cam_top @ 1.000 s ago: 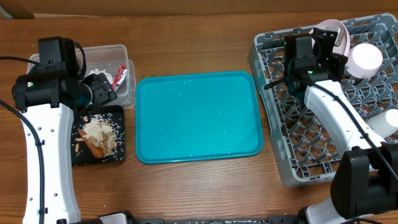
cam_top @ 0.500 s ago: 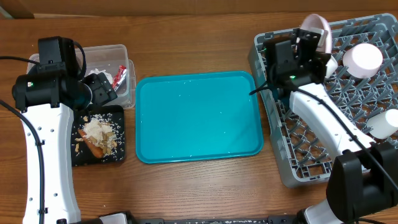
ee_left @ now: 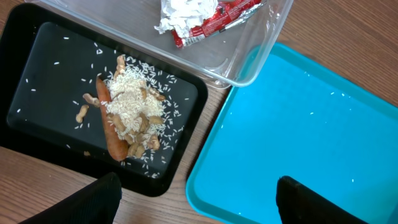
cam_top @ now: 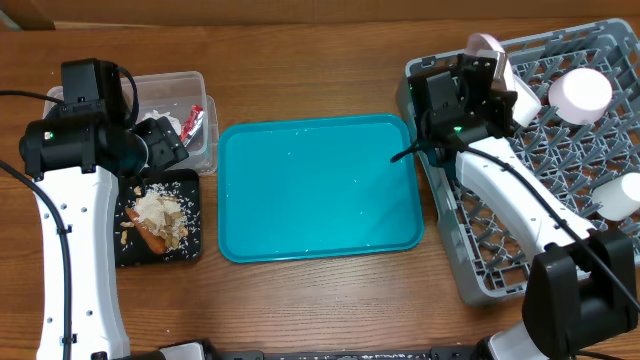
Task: Sort waste into correct bins and load items into the dishwasher
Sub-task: 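Carry the white plate right over the dish rack, then lower the plate upright into the rack slots and open the right gripper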
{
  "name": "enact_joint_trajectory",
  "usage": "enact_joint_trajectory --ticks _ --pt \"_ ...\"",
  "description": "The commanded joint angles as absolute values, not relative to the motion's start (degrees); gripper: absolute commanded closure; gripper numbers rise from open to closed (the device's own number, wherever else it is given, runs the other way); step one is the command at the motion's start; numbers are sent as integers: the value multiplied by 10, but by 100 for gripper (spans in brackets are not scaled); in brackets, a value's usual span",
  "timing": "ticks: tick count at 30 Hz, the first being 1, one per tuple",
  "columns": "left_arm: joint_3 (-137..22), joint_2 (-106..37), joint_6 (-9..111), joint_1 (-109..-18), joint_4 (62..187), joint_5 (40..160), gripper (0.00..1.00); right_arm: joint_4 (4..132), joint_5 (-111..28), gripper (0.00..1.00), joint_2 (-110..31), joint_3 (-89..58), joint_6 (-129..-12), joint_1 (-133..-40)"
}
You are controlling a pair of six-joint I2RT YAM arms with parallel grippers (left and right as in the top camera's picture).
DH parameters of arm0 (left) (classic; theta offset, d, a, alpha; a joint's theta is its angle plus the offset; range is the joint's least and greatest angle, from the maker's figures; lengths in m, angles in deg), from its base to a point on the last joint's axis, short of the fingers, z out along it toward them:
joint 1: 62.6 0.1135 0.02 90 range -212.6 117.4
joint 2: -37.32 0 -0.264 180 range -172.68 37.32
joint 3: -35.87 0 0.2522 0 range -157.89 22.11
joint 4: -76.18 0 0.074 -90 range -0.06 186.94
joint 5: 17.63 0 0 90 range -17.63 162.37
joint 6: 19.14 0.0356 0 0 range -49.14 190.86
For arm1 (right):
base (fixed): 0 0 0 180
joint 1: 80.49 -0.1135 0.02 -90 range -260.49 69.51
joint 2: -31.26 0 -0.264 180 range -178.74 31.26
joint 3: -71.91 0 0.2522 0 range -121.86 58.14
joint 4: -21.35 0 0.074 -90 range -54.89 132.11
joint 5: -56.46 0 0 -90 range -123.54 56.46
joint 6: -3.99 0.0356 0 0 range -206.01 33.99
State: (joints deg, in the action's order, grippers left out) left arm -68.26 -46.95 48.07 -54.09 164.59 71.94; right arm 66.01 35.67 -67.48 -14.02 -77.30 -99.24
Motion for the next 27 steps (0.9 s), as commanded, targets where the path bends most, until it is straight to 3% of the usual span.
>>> enact_joint_trajectory --ticks 1,6,8,11,12,17,22,24,27 --pt "-683 -468 477 -540 1647 724 18 663 339 96 -673 -134 -774 -998" --pt "-683 -468 477 -540 1647 724 18 667 337 94 -673 -134 -774 -999" --pt "-683 -468 477 -540 1647 724 18 668 337 86 -673 -134 -774 -999" --pt "-683 -468 477 -540 1646 724 18 681 337 25 -673 -134 -774 -999" --pt "-683 -468 477 -540 1646 724 18 685 337 21 -673 -134 -774 -999" --pt "-683 -468 477 -540 1647 724 18 706 320 14 -673 -134 -739 -999" --pt "-683 -468 477 -540 1647 724 18 732 210 9 -649 -134 -719 -999" --pt "-683 -468 477 -540 1647 724 18 737 173 0 -632 -135 -720 -999" --pt "-683 -468 477 -540 1647 724 18 753 116 0 -605 -135 -721 -995"
